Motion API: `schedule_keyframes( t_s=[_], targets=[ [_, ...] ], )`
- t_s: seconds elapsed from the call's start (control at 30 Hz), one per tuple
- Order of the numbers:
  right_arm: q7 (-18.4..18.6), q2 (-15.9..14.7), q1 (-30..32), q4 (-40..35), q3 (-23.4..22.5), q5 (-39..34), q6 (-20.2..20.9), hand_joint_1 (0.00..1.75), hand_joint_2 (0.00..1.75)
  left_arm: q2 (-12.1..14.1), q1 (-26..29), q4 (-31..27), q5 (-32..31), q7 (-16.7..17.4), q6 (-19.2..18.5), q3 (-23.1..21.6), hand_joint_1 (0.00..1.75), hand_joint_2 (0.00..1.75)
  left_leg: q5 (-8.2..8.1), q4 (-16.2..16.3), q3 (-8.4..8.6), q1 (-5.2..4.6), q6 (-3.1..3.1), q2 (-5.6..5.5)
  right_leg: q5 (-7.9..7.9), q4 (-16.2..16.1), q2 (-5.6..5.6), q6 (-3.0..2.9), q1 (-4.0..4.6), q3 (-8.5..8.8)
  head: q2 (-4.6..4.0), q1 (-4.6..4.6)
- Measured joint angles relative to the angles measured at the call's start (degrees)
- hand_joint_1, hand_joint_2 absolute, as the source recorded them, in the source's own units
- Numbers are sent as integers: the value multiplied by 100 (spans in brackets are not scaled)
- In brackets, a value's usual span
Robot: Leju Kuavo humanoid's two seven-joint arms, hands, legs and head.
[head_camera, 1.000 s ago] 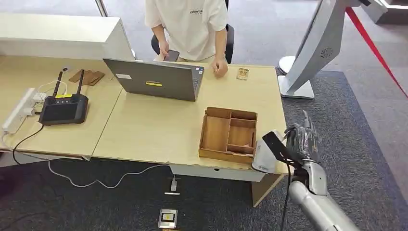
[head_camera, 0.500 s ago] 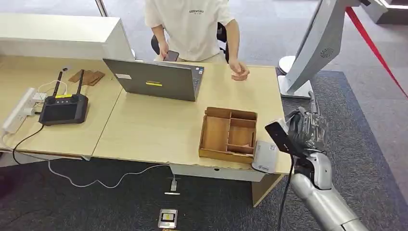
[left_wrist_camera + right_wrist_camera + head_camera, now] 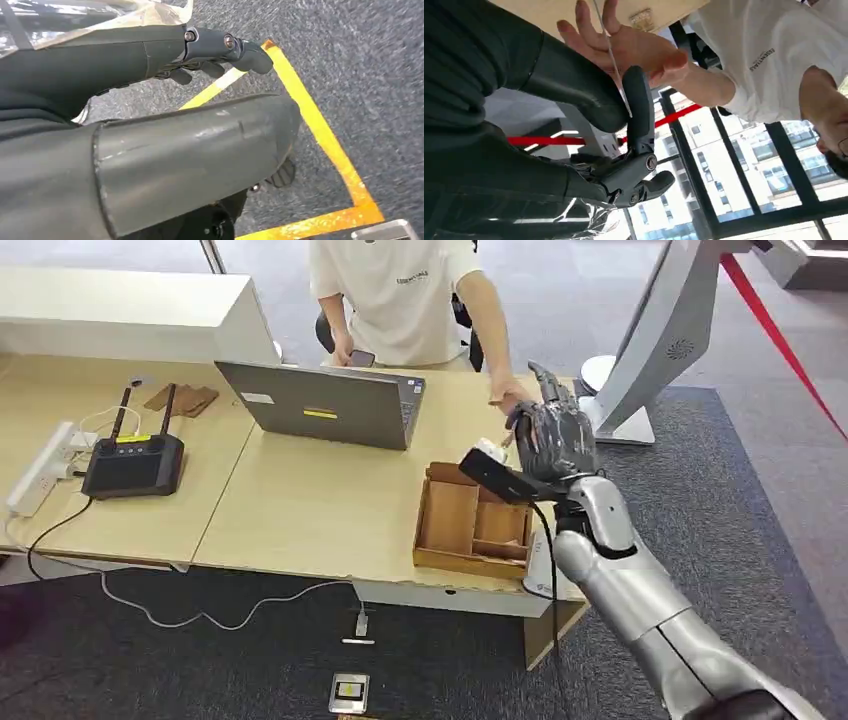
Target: Pass the card to the sensor for recognition and then transmit it.
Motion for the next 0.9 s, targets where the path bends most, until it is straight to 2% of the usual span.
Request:
schedule_keyframes(
  t_s=[0.13,0.27,0.4,0.6,0.63,0.67,0.9],
  targets=[
    [-7,423,-454,672,291,135,228,175,175,11,-49,0,7,186,0,-81,0,0,0,0,-1,2,0,-3,-1,-1,-1,-1,3,0,0,0],
    [13,772,-731,1184,512,186,289,175,175,28,-45,2,61,195,0,-146,0,0,-1,0,-1,3,0,-3,-2,-3,-1,-2,4,-1,0,0],
    [48,982,-858,1579,667,192,291,175,175,68,2,2,120,188,0,-177,0,0,-1,0,-2,3,0,-1,-2,-5,-2,-2,3,-2,0,0],
    [55,1133,-941,1911,805,197,289,175,175,98,23,2,129,184,0,-184,0,0,-2,1,-4,3,0,-2,-2,-8,-2,-1,3,-3,0,2],
    [57,1152,-953,1959,824,197,287,21,175,103,25,2,131,182,0,-184,0,0,-2,1,-5,3,0,-1,-2,-8,-2,-1,3,-5,0,0],
    [74,1161,-965,2012,837,197,280,0,175,109,28,2,144,175,0,-186,0,0,-2,1,-7,3,0,-2,-2,-8,-2,-1,3,-5,0,0],
    [210,1187,-973,2261,907,2,26,0,175,151,37,2,192,173,0,-201,0,0,-3,1,-4,2,0,3,-1,-9,-1,-2,4,-7,0,0]
  ],
)
